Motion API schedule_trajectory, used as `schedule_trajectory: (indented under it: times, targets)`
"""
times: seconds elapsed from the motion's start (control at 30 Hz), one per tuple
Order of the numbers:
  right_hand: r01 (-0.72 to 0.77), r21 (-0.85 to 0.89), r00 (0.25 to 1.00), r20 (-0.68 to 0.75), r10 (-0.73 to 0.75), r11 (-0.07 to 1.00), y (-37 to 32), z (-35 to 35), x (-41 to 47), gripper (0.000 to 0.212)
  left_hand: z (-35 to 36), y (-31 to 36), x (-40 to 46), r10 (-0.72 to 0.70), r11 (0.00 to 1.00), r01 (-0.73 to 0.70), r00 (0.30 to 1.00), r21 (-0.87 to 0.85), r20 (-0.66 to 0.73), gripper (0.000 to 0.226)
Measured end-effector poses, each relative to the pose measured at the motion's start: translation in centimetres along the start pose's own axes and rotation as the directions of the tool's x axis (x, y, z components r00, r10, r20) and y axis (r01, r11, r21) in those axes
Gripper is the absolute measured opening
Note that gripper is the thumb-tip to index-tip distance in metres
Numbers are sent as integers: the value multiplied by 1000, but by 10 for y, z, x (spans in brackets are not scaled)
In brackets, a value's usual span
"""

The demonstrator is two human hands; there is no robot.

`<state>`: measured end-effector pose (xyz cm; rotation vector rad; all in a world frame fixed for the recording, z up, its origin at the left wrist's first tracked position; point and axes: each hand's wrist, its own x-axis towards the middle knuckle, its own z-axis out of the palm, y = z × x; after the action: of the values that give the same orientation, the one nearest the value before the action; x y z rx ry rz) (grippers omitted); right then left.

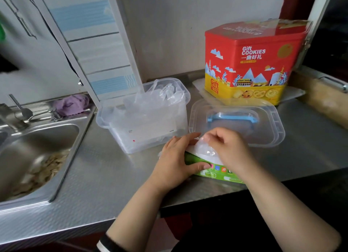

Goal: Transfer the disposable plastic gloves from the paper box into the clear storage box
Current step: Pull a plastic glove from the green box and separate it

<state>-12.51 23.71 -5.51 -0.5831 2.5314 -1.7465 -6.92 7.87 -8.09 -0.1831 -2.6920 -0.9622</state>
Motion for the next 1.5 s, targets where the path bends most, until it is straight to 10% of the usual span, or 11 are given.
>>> schedule_trajectory:
  times: [0.17, 0.4, 0.53, 0.87, 1.07, 1.17, 1.3, 1.5]
  targets:
    - [-89, 534, 986, -75, 152, 841, 2, -8, -2, 26, 1, -3, 0, -31, 998, 31, 1000, -59, 0, 73]
    - [-71, -51, 985, 153, 79, 996, 10, -21, -3, 62, 2, -4, 1, -69, 993, 68, 998, -97, -7, 80]
    - [-69, 123, 998, 10, 69, 990, 5, -8, -3, 50, 4, -3, 3, -71, 996, 71, 997, -58, 9, 72]
    - [-137, 823, 991, 110, 82, 552, -33, -14, 6, 25, -1, -3, 3, -52, 993, 56, 998, -100, 45, 55]
    - [49, 899, 993, 3, -117, 436, -74, -23, 6, 21, -4, 5, 10, -7, 1000, 4, 995, 27, 100, 60]
    - [301, 708, 951, -275, -143, 639, -81, -37, 12, 23, -8, 5, 3, 34, 998, -40, 994, 47, 105, 63]
    - [482, 181, 847, -346, -403, 857, -67, -43, 15, 15, -40, 14, -4, -78, 920, 16, 987, -392, -142, 61]
    - [694, -360, 648, -66, -759, 624, -46, -30, 19, 33, -90, 56, 25, -153, 519, 200, 978, -831, 139, 96]
